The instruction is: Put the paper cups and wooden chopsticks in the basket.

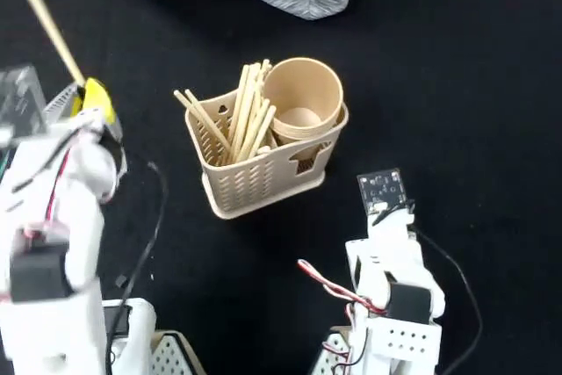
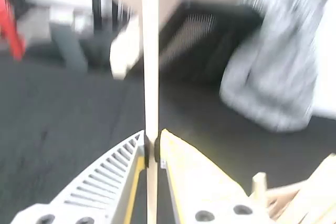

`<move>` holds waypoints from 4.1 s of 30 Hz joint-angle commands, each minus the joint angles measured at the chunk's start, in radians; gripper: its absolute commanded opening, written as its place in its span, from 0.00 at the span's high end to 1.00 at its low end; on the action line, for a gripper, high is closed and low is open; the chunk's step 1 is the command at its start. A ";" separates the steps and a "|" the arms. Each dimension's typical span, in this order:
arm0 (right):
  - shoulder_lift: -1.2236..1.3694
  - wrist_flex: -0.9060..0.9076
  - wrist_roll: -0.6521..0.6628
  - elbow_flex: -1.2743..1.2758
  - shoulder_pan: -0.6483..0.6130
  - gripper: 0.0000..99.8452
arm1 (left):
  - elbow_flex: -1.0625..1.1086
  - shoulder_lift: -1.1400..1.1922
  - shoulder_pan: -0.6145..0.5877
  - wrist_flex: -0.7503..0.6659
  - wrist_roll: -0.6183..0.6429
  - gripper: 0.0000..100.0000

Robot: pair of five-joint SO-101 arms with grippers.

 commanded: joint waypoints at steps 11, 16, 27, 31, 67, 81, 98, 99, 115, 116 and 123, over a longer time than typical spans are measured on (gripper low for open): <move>-0.070 0.005 0.006 -0.004 -0.011 0.99 | 0.211 -0.446 0.466 -0.388 0.044 0.97; -0.070 0.005 0.006 -0.004 -0.011 0.99 | 0.216 -0.339 0.539 -0.396 0.044 0.97; -0.070 0.005 0.006 -0.004 -0.011 0.99 | 0.259 -0.133 0.542 -0.397 0.044 0.97; -0.070 0.005 0.006 -0.004 -0.011 0.99 | 0.309 -0.121 0.545 -0.390 0.006 0.94; -0.070 0.005 0.006 -0.004 -0.011 0.99 | -0.073 -0.127 0.001 0.173 0.038 0.82; -0.070 0.005 0.006 -0.004 -0.011 0.99 | 0.196 -0.272 -0.179 0.147 -0.135 0.93; -0.070 0.005 0.006 -0.004 -0.011 0.99 | 0.972 -0.631 -0.171 -0.316 -0.216 0.96; -0.070 0.005 0.006 -0.004 -0.011 0.99 | 1.003 -0.631 -0.171 -0.333 -0.216 0.96; -0.070 0.005 0.006 -0.004 -0.011 0.99 | 1.018 -0.629 -0.160 -0.069 -0.215 0.96; -0.070 0.005 0.006 -0.004 -0.011 0.99 | 1.018 -0.629 -0.160 -0.057 -0.215 0.96; -0.070 0.005 0.006 -0.004 -0.011 0.99 | 1.018 -0.629 -0.160 0.002 -0.215 0.96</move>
